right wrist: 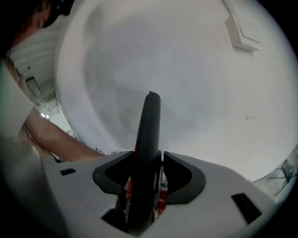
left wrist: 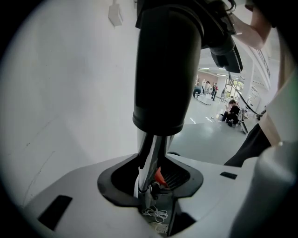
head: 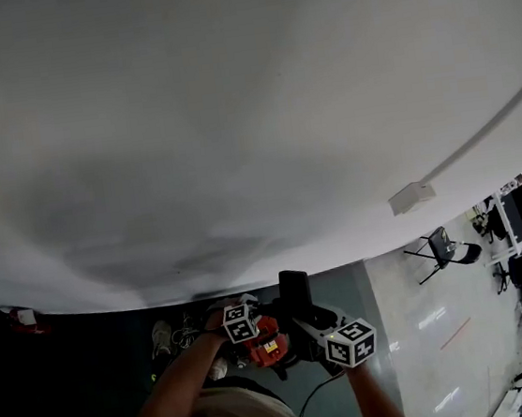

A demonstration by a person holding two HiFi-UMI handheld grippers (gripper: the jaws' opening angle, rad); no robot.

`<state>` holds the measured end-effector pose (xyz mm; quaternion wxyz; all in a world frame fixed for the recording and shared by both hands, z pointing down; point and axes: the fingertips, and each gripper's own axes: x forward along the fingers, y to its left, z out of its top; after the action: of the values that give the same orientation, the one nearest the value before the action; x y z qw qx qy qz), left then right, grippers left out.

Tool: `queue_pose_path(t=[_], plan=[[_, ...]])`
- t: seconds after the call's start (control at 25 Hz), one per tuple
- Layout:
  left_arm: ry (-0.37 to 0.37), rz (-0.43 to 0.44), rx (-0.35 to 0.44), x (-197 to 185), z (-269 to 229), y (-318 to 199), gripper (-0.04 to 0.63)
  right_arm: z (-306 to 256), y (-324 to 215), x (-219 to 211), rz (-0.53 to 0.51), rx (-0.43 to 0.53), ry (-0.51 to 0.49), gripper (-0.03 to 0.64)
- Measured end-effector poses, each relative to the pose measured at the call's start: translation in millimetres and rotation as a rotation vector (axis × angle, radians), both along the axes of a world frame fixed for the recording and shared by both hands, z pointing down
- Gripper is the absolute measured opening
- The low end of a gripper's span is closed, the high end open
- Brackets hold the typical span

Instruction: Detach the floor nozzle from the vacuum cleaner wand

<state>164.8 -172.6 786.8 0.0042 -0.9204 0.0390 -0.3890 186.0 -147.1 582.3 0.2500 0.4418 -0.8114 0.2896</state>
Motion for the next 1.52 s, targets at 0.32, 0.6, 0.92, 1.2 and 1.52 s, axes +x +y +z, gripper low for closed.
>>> queue_pose_path(t=[0.32, 0.6, 0.92, 1.2, 1.52], plan=[[-0.03, 0.015, 0.011, -2.5, 1.5, 2.7, 0.152, 46.3, -0.9, -11.6, -0.006, -0.12, 0.11, 0.247], [-0.029, 0.034, 0.015, 14.3, 1.6, 11.5, 0.152, 42.1, 8.1, 7.7, -0.008, -0.118, 0.161, 0.233], [-0.026, 0.044, 0.032, 0.9, 4.3, 19.5, 0.15, 38.8, 17.3, -7.1, -0.077, -0.087, 0.258, 0.233], [-0.014, 0.059, 0.029, -12.4, 3.6, 19.3, 0.146, 34.0, 16.7, -21.3, -0.108, -0.056, 0.311, 0.232], [0.018, -0.016, -0.048, -19.8, 13.5, 10.4, 0.118, 30.1, 11.8, -16.3, 0.032, -0.067, 0.212, 0.229]])
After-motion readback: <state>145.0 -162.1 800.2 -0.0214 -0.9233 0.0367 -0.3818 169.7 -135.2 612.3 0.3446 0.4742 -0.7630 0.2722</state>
